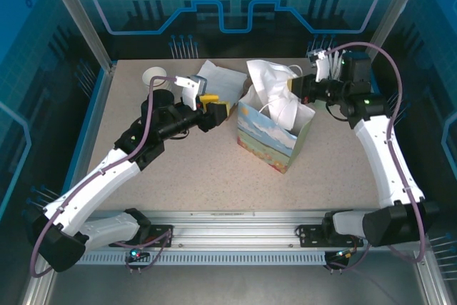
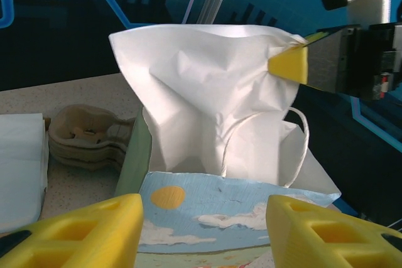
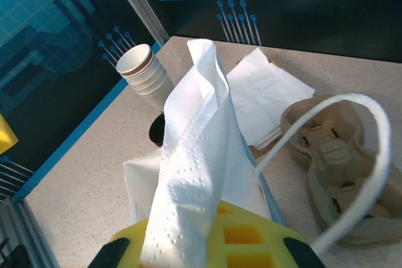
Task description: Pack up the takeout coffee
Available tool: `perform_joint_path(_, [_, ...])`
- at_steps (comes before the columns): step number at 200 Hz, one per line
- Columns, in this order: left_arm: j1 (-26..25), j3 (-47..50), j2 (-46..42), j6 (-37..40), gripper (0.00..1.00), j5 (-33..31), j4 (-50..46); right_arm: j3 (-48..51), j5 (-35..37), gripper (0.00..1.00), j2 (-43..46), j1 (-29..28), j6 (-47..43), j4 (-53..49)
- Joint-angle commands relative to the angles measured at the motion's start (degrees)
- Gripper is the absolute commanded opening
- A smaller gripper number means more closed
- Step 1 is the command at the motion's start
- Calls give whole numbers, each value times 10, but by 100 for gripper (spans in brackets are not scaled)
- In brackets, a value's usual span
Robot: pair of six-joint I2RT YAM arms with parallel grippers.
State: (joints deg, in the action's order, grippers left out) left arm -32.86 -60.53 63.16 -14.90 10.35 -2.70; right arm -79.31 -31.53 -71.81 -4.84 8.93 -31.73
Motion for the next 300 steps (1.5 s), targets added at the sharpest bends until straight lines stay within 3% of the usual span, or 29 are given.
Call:
perform_joint_path(1, [-2, 10, 0, 8, 55, 0, 8, 15, 26, 11, 39, 15, -22, -22])
perform_joint_path(39, [-2, 11, 2, 7, 56, 1, 9, 33, 65, 33, 83, 20, -24, -50])
perform_joint_path(65, [-2, 12, 5, 7, 56, 0, 10, 16, 85, 42, 85, 20, -31, -70])
perform_joint_path(100, [-3, 11, 7, 9, 56, -1, 6, 2, 94, 46, 81, 7, -33, -78])
perform_joint_path(139, [-2, 14, 10, 20, 57, -26, -18, 4, 165, 49, 77, -17, -40, -96])
perform_joint_path(173, [-2, 17, 13, 17, 57, -26, -23, -7, 237, 46, 52, -52, -49, -119])
perform_joint_path(190, [-1, 22, 4, 23, 58, -62, -38, 7, 282, 49, 74, -46, -43, -108])
perform_joint_path(210, [7, 49, -18, 22, 61, -150, -48, 33, 374, 54, 104, -36, -37, -86])
perform_joint_path(235, [50, 127, -60, 12, 70, -237, -5, 106, 508, 63, 141, -14, -31, -11])
perform_joint_path(241, [67, 146, -70, 8, 73, -251, 7, 130, 528, 73, 146, -2, -29, 11])
perform_joint_path(250, [102, 178, -82, -7, 77, -260, 29, 162, 557, 80, 150, 14, -23, 39])
perform_joint_path(274, [189, 257, -96, -33, 87, -285, 98, 247, 597, 90, 137, 50, -1, 122])
perform_joint_path(300, [241, 305, -77, -9, 98, -338, 154, 307, 611, 97, 76, 66, 41, 179])
